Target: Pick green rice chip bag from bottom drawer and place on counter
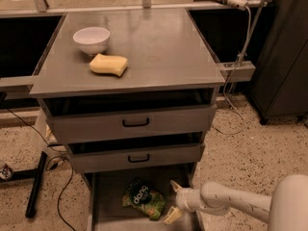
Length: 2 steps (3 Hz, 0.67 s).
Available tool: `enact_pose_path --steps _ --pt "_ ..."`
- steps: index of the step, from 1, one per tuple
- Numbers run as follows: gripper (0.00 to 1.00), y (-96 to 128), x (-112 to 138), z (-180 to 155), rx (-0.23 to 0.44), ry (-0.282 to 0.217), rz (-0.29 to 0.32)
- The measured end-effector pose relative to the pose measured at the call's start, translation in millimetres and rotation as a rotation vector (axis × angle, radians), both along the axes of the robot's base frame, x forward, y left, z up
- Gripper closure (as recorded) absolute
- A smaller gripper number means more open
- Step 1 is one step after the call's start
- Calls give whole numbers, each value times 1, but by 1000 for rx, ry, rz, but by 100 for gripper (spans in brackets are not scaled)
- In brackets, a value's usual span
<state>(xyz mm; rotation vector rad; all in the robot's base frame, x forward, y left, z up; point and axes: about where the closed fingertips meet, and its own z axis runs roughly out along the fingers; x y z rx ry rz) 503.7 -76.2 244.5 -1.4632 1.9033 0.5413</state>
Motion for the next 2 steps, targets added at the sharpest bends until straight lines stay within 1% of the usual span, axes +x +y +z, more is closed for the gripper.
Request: enact_pose_path --steps 1,2 --pt "0 13 -3 -8 0 9 20" --pt "0 34 6 -40 -2 45 -1"
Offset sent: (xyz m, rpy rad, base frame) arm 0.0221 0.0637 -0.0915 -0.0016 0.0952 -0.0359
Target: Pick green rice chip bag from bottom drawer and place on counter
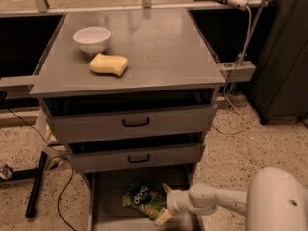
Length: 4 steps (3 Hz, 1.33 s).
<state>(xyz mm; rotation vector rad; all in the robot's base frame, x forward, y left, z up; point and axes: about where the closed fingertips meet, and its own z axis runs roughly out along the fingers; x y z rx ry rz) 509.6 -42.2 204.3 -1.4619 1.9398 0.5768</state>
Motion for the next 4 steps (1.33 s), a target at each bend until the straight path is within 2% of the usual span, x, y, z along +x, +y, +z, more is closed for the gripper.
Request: enact_pose_path --steps 1,3,4 --pt "0 17 13 -38 -1 38 -45" --pt "0 44 27 -78 18 77 -94" --pt "19 44 28 -79 18 77 -95"
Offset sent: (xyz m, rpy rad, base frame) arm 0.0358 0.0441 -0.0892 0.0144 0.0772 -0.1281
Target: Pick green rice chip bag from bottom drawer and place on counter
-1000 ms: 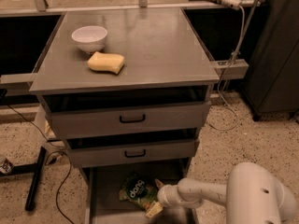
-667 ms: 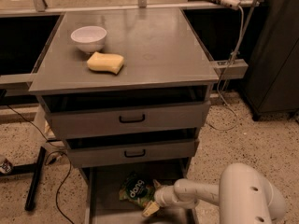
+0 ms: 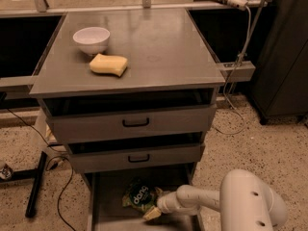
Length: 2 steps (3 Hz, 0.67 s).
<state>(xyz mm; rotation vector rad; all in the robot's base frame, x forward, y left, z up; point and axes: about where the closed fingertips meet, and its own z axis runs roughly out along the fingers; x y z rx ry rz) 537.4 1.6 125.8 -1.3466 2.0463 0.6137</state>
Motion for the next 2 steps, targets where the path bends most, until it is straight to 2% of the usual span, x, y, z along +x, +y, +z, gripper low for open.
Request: enact_pose_path --steps 2 --pt "65 0 0 0 0 0 0"
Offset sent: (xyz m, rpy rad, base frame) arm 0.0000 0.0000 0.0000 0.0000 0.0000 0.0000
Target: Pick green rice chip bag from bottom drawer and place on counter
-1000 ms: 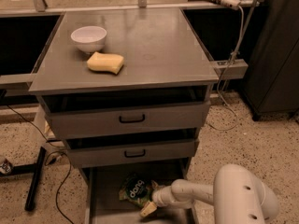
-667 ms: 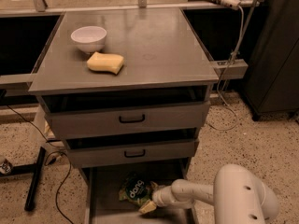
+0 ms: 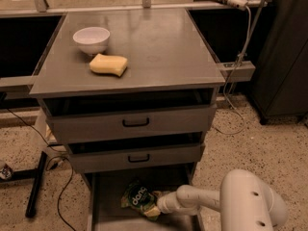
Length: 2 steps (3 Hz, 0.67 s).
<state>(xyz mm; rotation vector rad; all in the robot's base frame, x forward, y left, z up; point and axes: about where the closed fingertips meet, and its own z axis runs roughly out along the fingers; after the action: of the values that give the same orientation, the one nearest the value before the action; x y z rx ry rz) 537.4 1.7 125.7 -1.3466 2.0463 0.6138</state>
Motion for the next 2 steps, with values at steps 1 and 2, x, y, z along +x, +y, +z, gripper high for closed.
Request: enact_pose_path --steps 1,2 --pt "88 0 0 0 0 0 0" --pt "100 0 0 0 0 0 0"
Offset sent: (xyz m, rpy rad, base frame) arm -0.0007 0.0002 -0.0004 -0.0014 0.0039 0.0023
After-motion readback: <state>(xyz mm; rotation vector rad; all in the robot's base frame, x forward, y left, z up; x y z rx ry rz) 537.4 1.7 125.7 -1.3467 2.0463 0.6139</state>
